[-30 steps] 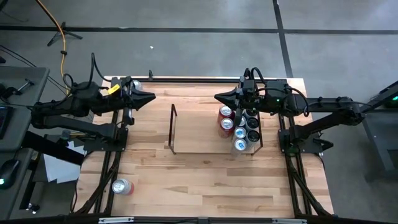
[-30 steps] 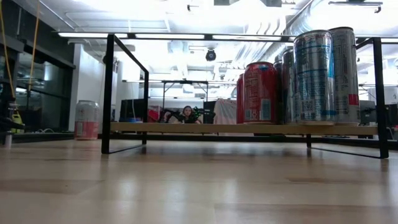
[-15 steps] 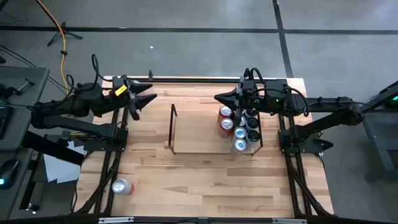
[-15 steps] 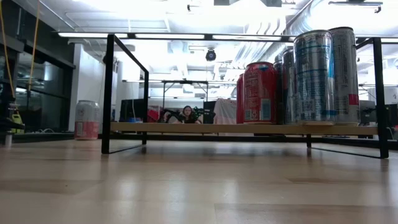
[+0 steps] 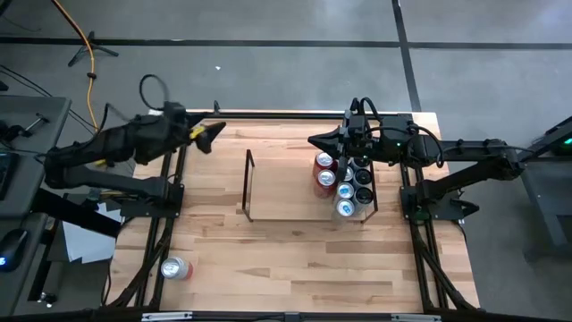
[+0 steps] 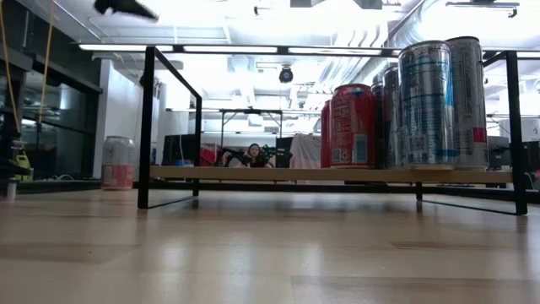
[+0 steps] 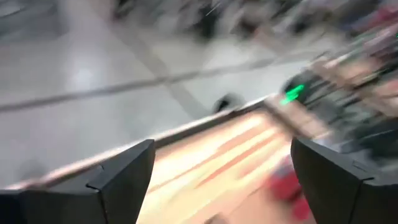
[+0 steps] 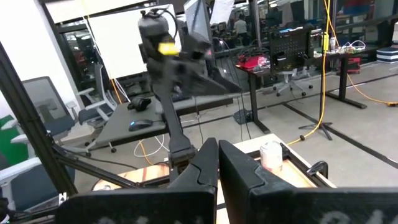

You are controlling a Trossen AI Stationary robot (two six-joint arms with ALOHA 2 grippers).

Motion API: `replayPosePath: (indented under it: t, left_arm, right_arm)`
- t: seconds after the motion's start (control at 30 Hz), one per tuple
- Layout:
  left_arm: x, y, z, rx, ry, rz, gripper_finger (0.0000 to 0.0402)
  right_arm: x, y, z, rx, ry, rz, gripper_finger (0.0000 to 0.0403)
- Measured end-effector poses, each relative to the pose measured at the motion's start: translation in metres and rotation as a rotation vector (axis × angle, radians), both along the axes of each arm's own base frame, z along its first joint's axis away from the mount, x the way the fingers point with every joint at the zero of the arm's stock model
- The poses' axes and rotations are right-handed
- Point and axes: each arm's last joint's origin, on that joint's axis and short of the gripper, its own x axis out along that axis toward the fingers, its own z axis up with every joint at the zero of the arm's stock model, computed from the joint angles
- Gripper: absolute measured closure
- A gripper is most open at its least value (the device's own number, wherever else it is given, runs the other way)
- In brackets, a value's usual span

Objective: Place canned beverage on shelf
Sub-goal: Put the white pink soda can on the shelf

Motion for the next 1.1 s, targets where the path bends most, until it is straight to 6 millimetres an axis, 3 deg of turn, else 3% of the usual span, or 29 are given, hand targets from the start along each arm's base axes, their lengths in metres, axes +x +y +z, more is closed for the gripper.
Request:
replayPosePath:
  t: [0.13, 0.23, 0.37, 0.63, 0.8, 0.93, 1.1]
  left_arm:
    - [0.000, 0.024, -0.018, -0.151, 0.294, 0.166, 0.0067]
    - [-0.003, 0.044, -0.042, -0.290, 0.510, 0.293, 0.0067]
    - [-0.006, 0.065, -0.078, -0.412, 0.668, 0.429, 0.0067]
    - [-0.020, 0.086, -0.132, -0.482, 0.545, 0.723, 0.0067]
    - [-0.021, 0.097, -0.146, -0.435, 0.407, 0.788, 0.0067]
    - [-0.016, 0.109, -0.155, -0.421, 0.375, 0.754, 0.0067]
    - [-0.018, 0.118, -0.168, -0.446, 0.373, 0.839, 0.0067]
  right_arm:
    - [0.000, 0.000, 0.000, 0.000, 0.000, 0.000, 0.0402]
    - [0.000, 0.000, 0.000, 0.000, 0.000, 0.000, 0.0402]
    - [0.000, 0.000, 0.000, 0.000, 0.001, -0.004, 0.0402]
    - [0.000, 0.000, -0.001, 0.005, 0.014, -0.003, 0.0402]
    - [0.000, 0.000, -0.004, 0.008, 0.036, -0.002, 0.0402]
    - [0.000, 0.000, -0.004, 0.011, 0.038, 0.000, 0.0402]
    - [0.000, 0.000, -0.004, 0.033, 0.040, 0.002, 0.0402]
